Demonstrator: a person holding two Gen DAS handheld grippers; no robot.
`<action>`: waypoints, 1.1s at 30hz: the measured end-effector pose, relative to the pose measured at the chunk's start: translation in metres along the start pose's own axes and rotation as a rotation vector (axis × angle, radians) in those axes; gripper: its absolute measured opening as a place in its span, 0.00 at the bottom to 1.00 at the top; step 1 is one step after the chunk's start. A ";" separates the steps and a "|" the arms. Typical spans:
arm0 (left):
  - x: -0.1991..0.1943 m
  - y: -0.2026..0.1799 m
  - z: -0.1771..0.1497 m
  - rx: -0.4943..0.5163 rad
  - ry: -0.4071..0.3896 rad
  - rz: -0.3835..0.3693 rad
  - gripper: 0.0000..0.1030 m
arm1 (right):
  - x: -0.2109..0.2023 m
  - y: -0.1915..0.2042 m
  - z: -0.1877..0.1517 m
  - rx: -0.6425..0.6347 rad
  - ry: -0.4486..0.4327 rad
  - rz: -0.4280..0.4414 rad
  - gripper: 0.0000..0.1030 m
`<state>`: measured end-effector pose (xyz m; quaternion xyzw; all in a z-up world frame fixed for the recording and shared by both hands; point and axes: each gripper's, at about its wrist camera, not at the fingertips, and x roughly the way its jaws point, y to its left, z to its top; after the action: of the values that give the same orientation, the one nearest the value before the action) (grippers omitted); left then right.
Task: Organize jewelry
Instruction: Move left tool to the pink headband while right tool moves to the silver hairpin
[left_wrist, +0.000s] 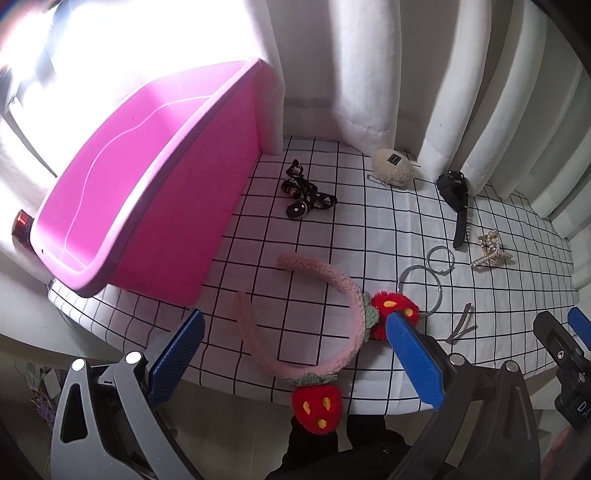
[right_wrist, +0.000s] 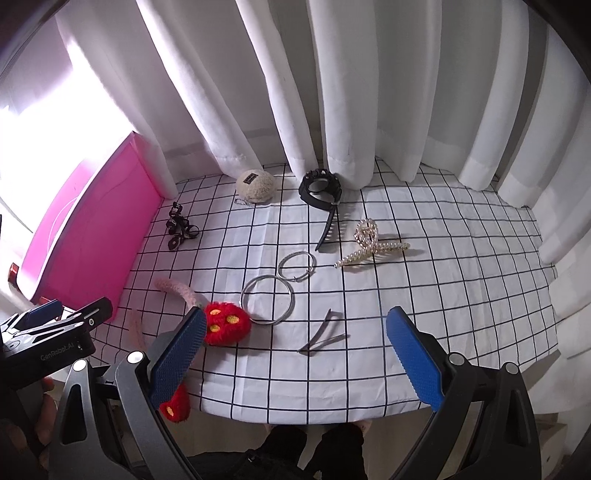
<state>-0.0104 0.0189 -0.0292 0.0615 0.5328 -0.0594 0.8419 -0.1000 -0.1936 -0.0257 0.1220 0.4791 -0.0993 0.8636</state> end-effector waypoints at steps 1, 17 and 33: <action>0.004 0.003 -0.004 -0.012 0.009 -0.014 0.94 | 0.003 -0.004 -0.003 0.007 0.010 0.004 0.91; 0.079 0.000 -0.060 -0.008 0.060 -0.040 0.94 | 0.078 -0.055 -0.057 0.049 0.151 0.007 0.91; 0.111 -0.032 -0.064 0.082 0.009 -0.053 0.94 | 0.133 -0.034 -0.053 0.026 0.165 0.043 0.91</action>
<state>-0.0253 -0.0058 -0.1577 0.0823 0.5350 -0.1032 0.8345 -0.0831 -0.2169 -0.1695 0.1513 0.5446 -0.0766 0.8214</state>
